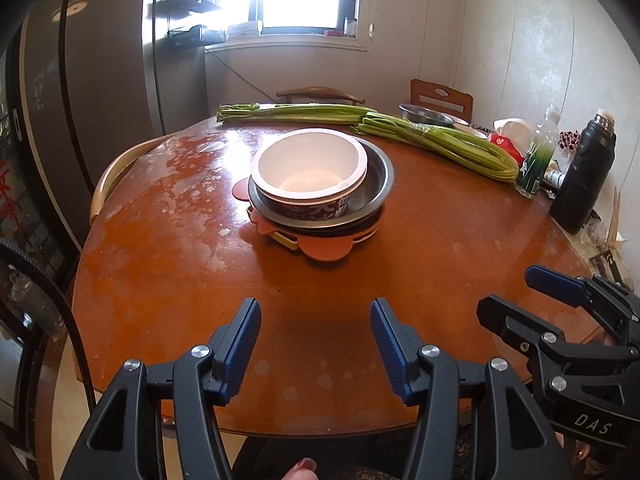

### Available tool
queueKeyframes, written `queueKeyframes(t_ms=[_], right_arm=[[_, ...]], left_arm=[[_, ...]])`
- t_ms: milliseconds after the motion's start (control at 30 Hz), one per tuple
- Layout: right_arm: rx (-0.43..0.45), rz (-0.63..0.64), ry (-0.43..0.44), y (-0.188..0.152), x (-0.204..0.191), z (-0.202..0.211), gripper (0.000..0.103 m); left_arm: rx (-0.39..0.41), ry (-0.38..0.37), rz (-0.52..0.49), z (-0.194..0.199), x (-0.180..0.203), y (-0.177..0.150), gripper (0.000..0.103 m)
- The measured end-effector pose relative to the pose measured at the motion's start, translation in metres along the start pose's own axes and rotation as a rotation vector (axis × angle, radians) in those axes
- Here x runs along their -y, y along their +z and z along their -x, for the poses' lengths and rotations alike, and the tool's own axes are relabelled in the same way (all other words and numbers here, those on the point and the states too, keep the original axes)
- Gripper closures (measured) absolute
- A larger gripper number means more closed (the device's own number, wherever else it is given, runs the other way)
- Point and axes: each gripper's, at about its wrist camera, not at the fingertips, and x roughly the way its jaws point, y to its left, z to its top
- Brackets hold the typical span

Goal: Organize plates and bowls

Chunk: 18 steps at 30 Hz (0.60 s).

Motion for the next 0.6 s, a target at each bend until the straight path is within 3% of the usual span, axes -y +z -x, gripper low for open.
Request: queueKeyframes(t_ms=[600], right_arm=[[-0.017, -0.004, -0.008, -0.002, -0.004, -0.009, 0.031]], left_arm=[[0.011, 0.02, -0.009, 0.0028, -0.0064, -0.0057, 0.046]])
